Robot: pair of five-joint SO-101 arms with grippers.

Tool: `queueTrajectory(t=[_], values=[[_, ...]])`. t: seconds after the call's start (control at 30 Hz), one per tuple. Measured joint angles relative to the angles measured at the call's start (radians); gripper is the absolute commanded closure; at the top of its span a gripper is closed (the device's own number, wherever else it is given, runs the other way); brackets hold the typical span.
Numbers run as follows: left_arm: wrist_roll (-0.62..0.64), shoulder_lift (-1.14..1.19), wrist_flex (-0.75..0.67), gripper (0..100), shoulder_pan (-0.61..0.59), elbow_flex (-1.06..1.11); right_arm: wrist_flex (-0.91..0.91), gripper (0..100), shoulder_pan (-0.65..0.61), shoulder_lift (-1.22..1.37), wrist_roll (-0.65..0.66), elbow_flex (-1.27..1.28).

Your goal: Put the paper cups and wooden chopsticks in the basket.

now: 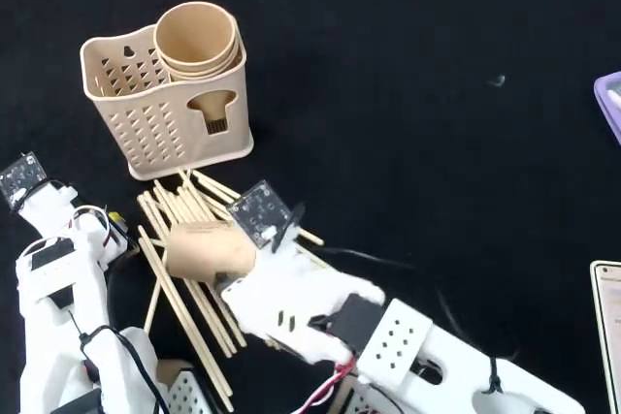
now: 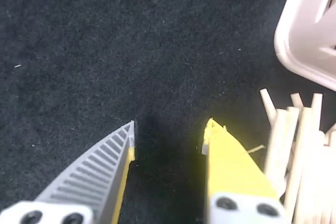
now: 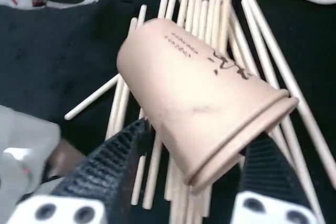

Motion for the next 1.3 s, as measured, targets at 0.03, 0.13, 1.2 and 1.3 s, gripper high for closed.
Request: queueTrajectory(t=[0.03,0.13,1.2,1.3], values=[[0.0,0.0,0.0,78,0.0,0.0,-0.006,84.3,-0.003,0.0,0.0,0.0],[0.0,0.0,0.0,78,0.0,0.0,-0.015,97.1,-0.006,0.0,0.0,0.0],[0.0,0.0,0.0,78,0.0,0.0,0.611,98.7,0.697,-0.203,0.749,-0.62],[0.0,0.0,0.0,78,0.0,0.0,0.617,98.7,0.7,-0.087,0.749,-0.772]])
